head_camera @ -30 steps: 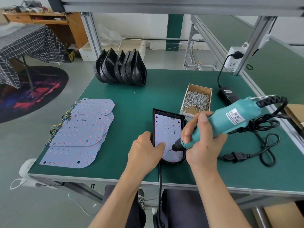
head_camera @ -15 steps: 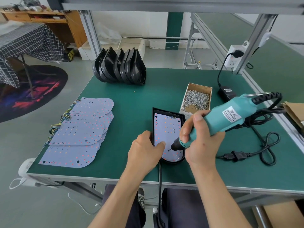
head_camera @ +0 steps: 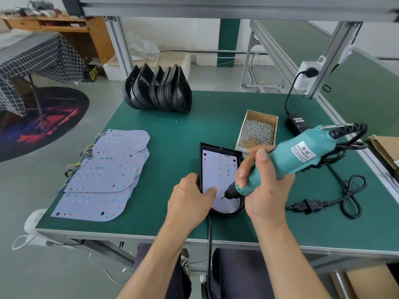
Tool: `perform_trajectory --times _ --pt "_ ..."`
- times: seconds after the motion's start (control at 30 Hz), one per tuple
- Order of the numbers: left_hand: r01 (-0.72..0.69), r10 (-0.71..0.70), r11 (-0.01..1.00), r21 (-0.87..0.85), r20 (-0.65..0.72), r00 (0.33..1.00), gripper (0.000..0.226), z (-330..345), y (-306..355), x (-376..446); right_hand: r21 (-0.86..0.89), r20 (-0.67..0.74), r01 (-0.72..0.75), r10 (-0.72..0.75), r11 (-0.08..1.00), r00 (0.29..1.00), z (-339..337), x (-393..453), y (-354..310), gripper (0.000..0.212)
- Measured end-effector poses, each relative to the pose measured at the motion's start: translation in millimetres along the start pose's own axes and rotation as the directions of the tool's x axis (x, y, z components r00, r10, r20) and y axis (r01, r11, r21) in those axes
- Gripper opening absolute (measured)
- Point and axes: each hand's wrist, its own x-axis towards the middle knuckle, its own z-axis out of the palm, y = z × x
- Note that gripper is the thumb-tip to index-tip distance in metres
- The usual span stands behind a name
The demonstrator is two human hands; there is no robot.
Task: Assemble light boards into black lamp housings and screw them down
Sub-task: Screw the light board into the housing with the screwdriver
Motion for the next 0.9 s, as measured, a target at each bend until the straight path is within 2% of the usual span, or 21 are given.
perform_trajectory --times 0.07,0.2,0.4,0.53,0.67,0.73,0.83,0.9 --pt "0.003 -0.003 1.000 -0.016 0.009 1.000 0.034 0 1 -1 0.027 -0.045 -0.029 0.031 0.999 0.999 -3 1 0 0.027" --pt "-0.003 0.003 1.000 -0.030 0.017 1.000 0.033 -1 3 -3 0.087 -0.101 -0.040 0.049 0.995 0.994 -4 -2 -3 0.025" --pt "-0.012 0.012 1.000 -0.015 0.018 1.000 0.034 -2 4 -6 0.047 -0.145 -0.018 0.024 0.999 0.989 -2 -8 -10 0.026" --pt "-0.021 0.021 1.000 0.002 0.011 1.000 0.038 -3 3 -6 0.082 -0.219 0.014 0.005 0.997 0.976 0 -3 -24 0.022" --pt "-0.003 0.004 1.000 -0.021 0.028 1.000 0.044 -11 4 -6 0.275 -0.249 -0.027 0.099 0.961 0.964 -18 8 -35 0.019" --pt "-0.007 0.006 1.000 -0.014 -0.031 0.999 0.044 -18 8 -3 0.400 -0.236 -0.091 0.198 0.912 0.951 -35 12 -33 0.023" --pt "-0.141 0.133 0.989 -0.032 -0.184 0.974 0.025 -26 25 12 0.494 -0.219 -0.149 0.289 0.856 0.932 -55 11 -22 0.026" --pt "-0.270 0.258 0.962 -0.038 -0.201 0.945 0.017 -24 47 27 0.504 -0.211 -0.167 0.309 0.847 0.928 -63 9 -14 0.027"
